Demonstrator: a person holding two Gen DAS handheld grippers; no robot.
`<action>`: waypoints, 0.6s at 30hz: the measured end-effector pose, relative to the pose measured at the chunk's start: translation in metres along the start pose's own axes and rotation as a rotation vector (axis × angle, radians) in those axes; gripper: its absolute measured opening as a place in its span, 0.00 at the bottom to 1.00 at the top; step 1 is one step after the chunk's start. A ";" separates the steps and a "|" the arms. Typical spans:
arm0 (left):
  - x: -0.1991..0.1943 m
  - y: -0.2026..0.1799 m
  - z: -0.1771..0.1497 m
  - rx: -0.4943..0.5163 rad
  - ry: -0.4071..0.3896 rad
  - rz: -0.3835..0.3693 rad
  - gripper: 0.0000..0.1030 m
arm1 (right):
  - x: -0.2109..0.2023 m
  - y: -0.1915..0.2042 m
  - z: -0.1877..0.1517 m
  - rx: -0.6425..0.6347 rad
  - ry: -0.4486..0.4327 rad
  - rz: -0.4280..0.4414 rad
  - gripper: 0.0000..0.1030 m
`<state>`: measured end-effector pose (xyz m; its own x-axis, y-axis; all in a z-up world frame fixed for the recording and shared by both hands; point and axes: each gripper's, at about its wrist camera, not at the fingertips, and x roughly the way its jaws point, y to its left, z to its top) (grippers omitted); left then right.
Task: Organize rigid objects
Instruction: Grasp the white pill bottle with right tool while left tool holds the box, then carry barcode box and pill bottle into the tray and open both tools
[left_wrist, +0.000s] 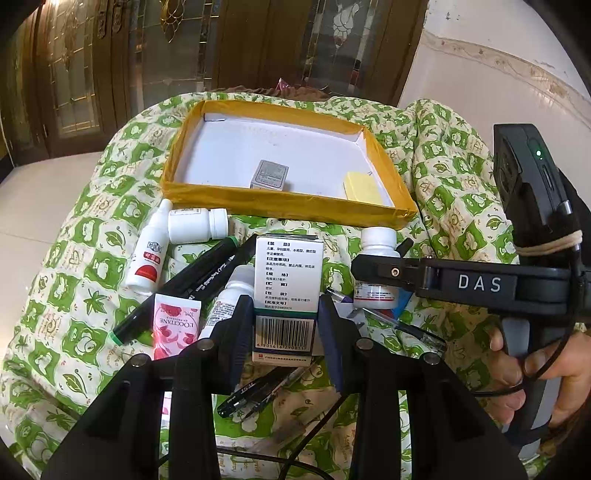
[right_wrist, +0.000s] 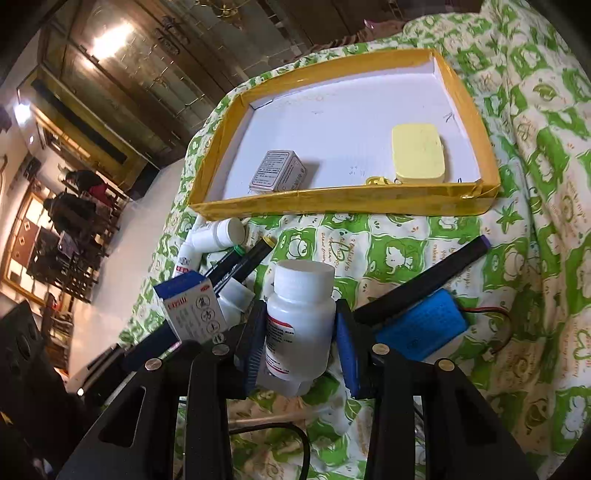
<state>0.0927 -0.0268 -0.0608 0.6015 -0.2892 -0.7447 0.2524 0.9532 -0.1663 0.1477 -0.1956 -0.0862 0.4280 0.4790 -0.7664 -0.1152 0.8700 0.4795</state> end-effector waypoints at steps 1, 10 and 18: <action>0.000 -0.001 0.000 0.004 -0.001 0.003 0.32 | 0.000 0.001 0.000 -0.007 -0.002 -0.005 0.32; -0.002 -0.004 -0.001 0.021 -0.012 0.023 0.32 | -0.010 -0.004 -0.006 0.005 -0.025 -0.009 0.32; -0.003 -0.008 -0.001 0.041 -0.020 0.040 0.32 | -0.017 -0.002 -0.005 0.001 -0.051 -0.007 0.32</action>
<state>0.0881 -0.0336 -0.0579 0.6266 -0.2534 -0.7370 0.2584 0.9597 -0.1103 0.1362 -0.2052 -0.0759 0.4739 0.4665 -0.7468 -0.1111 0.8730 0.4748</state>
